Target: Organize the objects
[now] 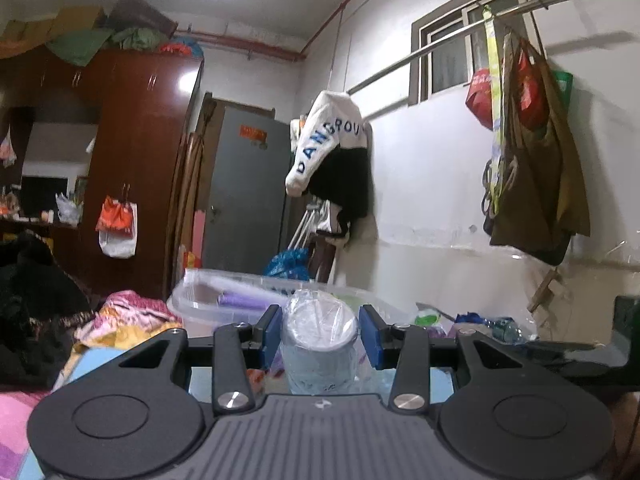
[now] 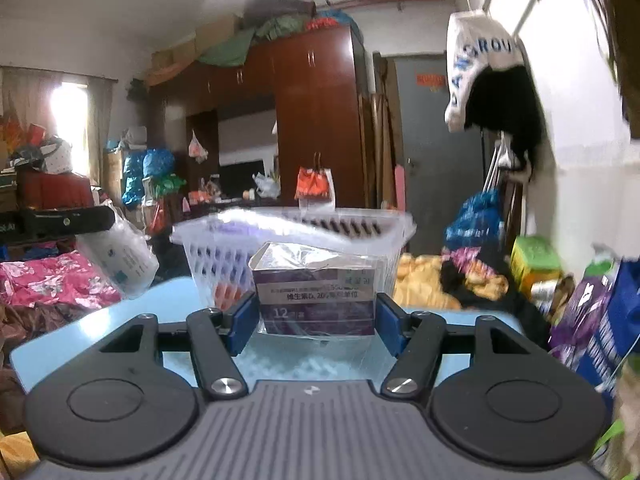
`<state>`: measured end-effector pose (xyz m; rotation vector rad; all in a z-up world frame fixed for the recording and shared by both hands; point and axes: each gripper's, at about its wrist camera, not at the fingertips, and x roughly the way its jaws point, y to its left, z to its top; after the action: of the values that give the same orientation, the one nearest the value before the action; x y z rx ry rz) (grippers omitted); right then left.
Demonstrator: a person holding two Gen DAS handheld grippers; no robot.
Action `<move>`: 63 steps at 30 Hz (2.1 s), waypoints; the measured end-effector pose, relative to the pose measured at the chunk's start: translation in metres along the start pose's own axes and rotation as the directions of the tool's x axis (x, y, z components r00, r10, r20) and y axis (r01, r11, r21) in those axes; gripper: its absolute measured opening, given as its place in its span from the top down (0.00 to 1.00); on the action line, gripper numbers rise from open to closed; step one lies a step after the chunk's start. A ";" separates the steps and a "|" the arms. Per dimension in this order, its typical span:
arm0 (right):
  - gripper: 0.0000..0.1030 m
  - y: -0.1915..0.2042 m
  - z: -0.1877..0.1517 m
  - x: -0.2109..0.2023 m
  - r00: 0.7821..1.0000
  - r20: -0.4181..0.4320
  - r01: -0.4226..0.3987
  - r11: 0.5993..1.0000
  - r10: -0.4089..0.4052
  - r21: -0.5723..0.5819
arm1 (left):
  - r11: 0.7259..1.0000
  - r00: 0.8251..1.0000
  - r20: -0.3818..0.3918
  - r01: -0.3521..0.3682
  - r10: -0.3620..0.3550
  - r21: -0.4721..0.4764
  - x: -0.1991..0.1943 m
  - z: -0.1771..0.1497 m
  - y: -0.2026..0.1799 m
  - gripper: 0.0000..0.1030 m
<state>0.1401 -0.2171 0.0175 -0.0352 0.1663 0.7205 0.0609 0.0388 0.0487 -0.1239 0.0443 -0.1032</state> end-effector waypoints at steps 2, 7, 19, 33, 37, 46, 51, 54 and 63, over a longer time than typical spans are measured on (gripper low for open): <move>0.36 0.002 0.013 -0.002 1.000 0.010 -0.016 1.000 0.017 -0.018 | 1.000 1.000 0.014 0.006 -0.006 0.004 -0.001 0.011 0.000 0.56; 0.36 0.004 0.060 0.010 0.999 0.043 -0.021 0.997 0.024 -0.072 | 0.999 0.997 0.071 0.001 -0.003 0.032 0.007 0.054 -0.003 0.56; 0.36 -0.023 0.113 0.119 0.991 -0.129 0.027 0.997 -0.035 -0.069 | 0.997 0.991 -0.133 -0.037 0.028 -0.066 0.143 0.113 0.011 0.56; 0.36 -0.035 0.078 0.171 0.952 -0.302 -0.052 0.999 0.048 -0.004 | 0.987 0.957 -0.289 -0.051 0.006 -0.150 0.203 0.074 0.026 0.55; 0.34 -0.031 0.080 0.168 0.956 -0.292 -0.042 0.999 0.036 -0.017 | 0.982 0.954 -0.299 -0.025 -0.033 -0.188 0.209 0.071 0.030 0.53; 0.00 -0.027 0.092 0.147 0.978 -0.208 -0.022 0.999 0.013 -0.038 | 0.988 0.986 -0.168 -0.009 -0.017 -0.153 0.173 0.079 0.035 0.02; 0.00 -0.028 0.094 0.140 0.981 -0.193 -0.019 0.999 0.011 -0.042 | 0.997 0.993 -0.106 -0.064 0.059 -0.043 0.150 0.081 0.026 0.00; 0.00 -0.028 0.093 0.138 0.978 -0.208 -0.004 0.999 -0.003 -0.034 | 0.995 0.989 -0.117 -0.097 0.093 -0.025 0.143 0.080 0.028 0.00; 0.00 -0.004 0.065 0.114 0.919 -0.283 0.217 0.951 -0.275 -0.221 | 0.985 0.960 -0.225 -0.158 0.169 0.065 0.101 0.063 0.034 0.00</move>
<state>0.2360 -0.1392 0.0628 -0.3449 0.3900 0.4705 0.1676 0.0689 0.1032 -0.0605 0.2832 0.0474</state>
